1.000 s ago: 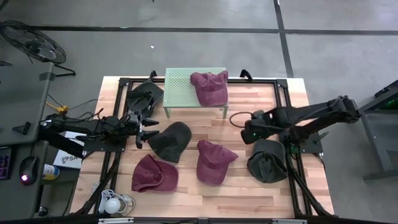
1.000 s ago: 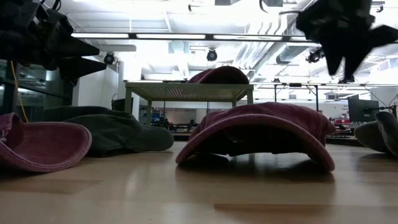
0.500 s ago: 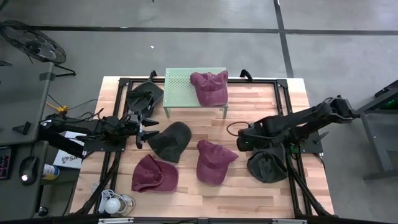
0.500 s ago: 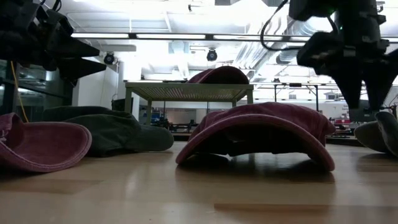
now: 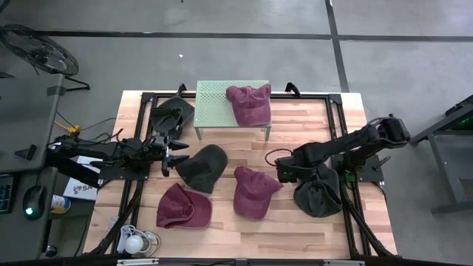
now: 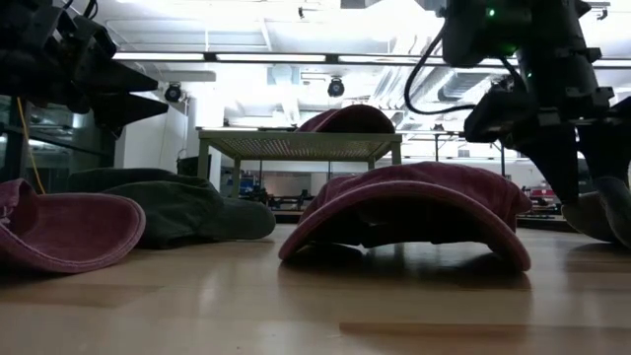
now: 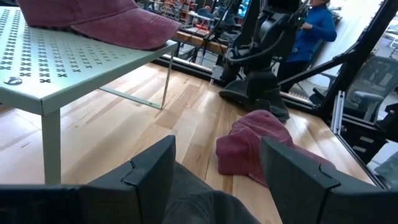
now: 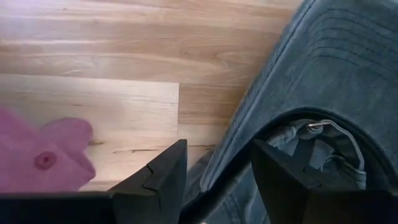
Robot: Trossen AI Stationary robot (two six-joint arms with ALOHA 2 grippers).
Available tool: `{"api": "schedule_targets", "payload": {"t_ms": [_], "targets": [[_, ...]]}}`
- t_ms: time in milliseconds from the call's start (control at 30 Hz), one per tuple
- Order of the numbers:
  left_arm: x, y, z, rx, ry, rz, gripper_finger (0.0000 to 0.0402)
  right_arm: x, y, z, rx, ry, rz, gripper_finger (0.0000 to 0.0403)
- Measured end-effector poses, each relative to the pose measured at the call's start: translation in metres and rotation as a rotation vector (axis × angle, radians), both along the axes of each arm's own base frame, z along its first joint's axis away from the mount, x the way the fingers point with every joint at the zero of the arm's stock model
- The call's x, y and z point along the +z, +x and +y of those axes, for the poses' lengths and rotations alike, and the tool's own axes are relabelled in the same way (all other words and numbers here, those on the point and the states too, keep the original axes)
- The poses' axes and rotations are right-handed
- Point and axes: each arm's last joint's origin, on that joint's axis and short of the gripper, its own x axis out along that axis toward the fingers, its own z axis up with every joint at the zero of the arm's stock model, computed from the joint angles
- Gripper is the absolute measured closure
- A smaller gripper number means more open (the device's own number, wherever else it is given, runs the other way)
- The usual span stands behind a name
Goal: Pick & Place hat
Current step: Put the right black cap on the shelf
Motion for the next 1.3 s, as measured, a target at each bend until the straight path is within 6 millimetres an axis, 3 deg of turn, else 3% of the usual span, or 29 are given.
{"api": "schedule_targets", "payload": {"t_ms": [633, 1300], "targets": [[-0.0001, 0.0, 0.0, 0.0, 0.0, 0.001, 0.0172, -0.0098, 0.0022, 0.0004, 0.029, -0.009, 0.047, 0.0235], [-0.0001, 0.0, 0.0, 0.0, 0.0, 0.001, 0.0172, -0.0097, 0.0017, 0.0005, 0.096, 0.002, 0.043, 0.0311]]}}
